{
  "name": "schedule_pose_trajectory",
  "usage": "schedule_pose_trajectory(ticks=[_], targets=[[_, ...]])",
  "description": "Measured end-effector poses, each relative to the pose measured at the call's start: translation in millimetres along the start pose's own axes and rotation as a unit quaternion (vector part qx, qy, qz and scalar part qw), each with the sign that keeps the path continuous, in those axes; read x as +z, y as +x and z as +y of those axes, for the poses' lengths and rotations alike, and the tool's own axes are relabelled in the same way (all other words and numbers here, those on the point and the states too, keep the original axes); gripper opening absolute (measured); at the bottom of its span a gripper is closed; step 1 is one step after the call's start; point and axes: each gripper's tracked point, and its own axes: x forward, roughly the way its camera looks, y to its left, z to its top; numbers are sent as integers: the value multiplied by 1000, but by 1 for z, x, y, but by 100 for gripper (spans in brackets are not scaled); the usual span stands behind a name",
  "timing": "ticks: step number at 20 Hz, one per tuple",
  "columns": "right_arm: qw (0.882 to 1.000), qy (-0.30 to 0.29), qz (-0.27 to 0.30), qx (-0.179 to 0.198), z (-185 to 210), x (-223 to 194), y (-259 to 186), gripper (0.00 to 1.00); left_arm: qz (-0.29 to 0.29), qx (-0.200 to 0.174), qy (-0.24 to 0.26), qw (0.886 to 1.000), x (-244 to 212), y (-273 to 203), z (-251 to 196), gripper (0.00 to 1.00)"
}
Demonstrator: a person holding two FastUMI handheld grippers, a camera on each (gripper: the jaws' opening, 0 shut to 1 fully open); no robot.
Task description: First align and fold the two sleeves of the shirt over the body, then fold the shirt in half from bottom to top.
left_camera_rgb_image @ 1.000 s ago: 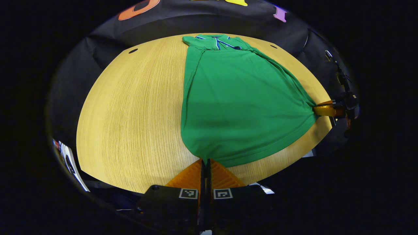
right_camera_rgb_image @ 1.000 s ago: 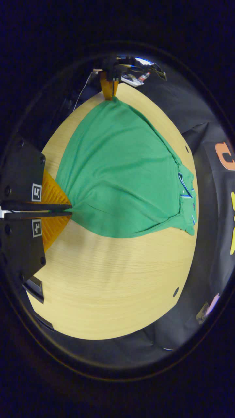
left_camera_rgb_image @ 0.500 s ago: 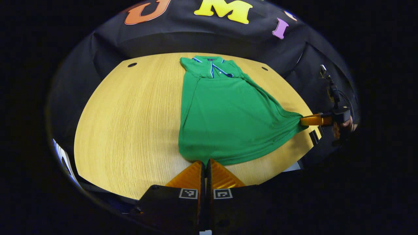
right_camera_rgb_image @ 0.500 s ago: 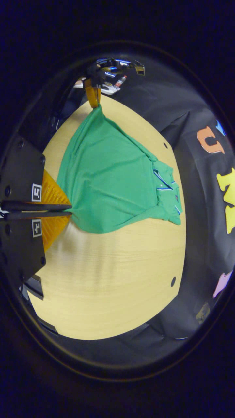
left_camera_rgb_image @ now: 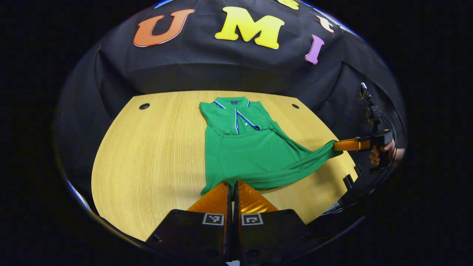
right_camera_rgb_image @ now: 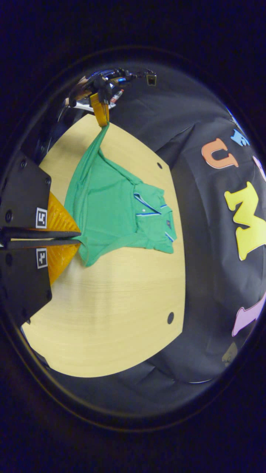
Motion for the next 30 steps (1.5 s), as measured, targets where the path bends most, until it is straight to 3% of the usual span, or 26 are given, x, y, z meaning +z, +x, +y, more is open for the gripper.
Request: schedule_pose_trajectory(ticks=[3,5,10,18,19,25,30], targets=[[1000,5,-30,8,1,53,9,2,-29,1,-5,1000,40,9,14,3],[999,8,-46,9,0,85,21,8,-43,-2,-18,999,66,19,21,3],[996,-24,-88,5,6,162,58,5,-74,10,-39,996,133,56,59,3],[990,-47,-133,-5,1,245,140,2,-109,17,-37,993,212,133,104,3],[989,-47,-138,-7,-1,253,150,8,-109,18,-32,993,215,145,107,3],[989,-40,-143,-25,-17,267,222,1,-100,20,-18,995,217,221,118,3],[990,-40,-127,-46,-41,256,277,5,-80,43,-16,996,198,271,143,3]])
